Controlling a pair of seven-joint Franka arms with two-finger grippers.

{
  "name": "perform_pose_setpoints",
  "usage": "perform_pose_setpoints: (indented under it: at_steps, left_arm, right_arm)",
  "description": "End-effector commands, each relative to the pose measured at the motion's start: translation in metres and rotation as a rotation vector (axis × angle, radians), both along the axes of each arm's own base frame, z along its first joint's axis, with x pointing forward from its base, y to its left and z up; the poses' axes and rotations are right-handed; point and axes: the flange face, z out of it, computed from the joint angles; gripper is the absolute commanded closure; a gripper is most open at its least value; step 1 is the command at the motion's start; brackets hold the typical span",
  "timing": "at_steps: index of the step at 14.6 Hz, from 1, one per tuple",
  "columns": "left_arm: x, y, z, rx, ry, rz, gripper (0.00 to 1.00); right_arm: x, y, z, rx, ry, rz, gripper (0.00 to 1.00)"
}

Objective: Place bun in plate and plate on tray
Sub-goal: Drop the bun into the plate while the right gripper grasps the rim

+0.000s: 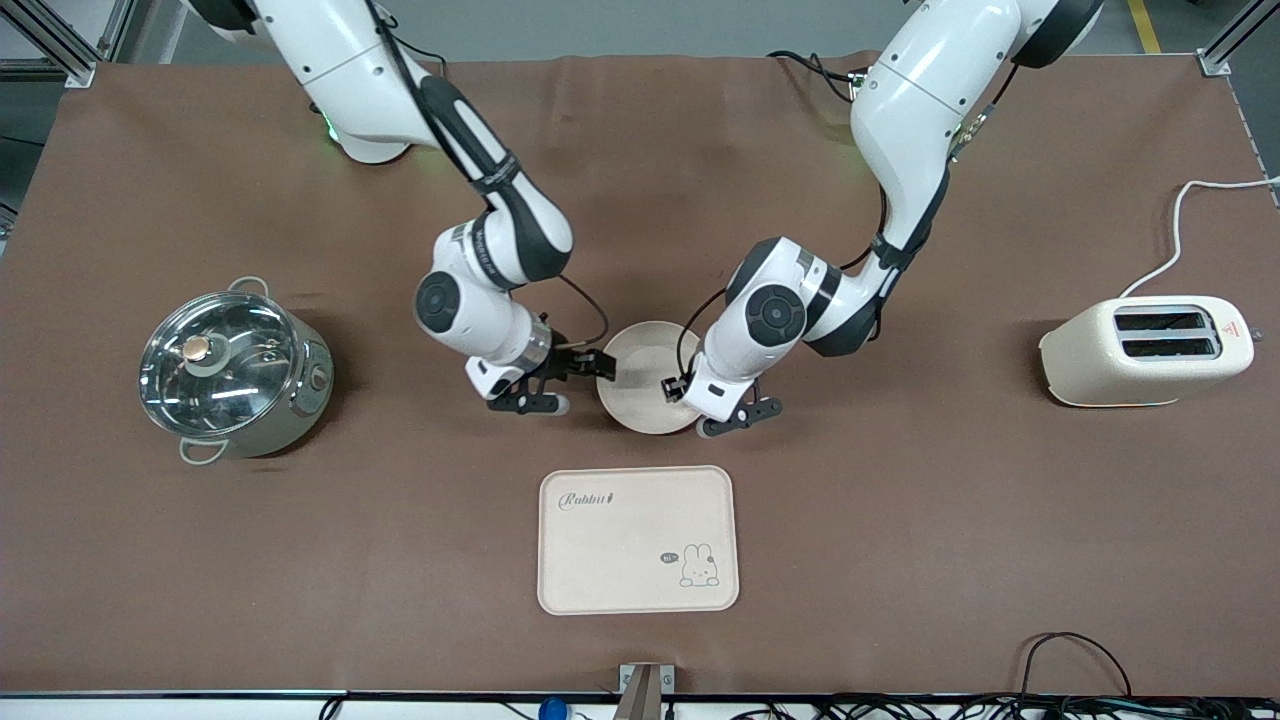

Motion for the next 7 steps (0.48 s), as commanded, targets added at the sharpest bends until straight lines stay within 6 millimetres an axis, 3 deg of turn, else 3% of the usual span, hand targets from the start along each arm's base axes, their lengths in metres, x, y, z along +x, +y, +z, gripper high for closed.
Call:
perform_pose_setpoints:
  at_steps: [1, 3, 4, 5, 7]
  left_arm:
    - [0.013, 0.008, 0.014, 0.038, -0.052, -0.034, 0.0]
    - [0.01, 0.005, 0.015, 0.072, -0.064, -0.074, 0.0]
    - [0.014, 0.011, 0.022, 0.095, -0.075, -0.091, 0.0]
    - [0.021, 0.025, 0.04, 0.154, -0.1, -0.152, 0.0]
    - [0.052, 0.08, 0.088, 0.251, -0.121, -0.285, 0.0]
  right_arm:
    - [-0.016, 0.007, -0.013, -0.01, -0.009, -0.02, 0.11]
    - [-0.023, 0.014, -0.02, -0.018, -0.014, -0.03, 0.38]
    - [-0.021, 0.011, -0.025, -0.022, -0.015, -0.035, 0.46]
    - [-0.016, 0.004, -0.026, -0.023, -0.017, -0.039, 0.51]
    - [-0.014, 0.001, -0.027, -0.024, -0.017, -0.041, 0.66]
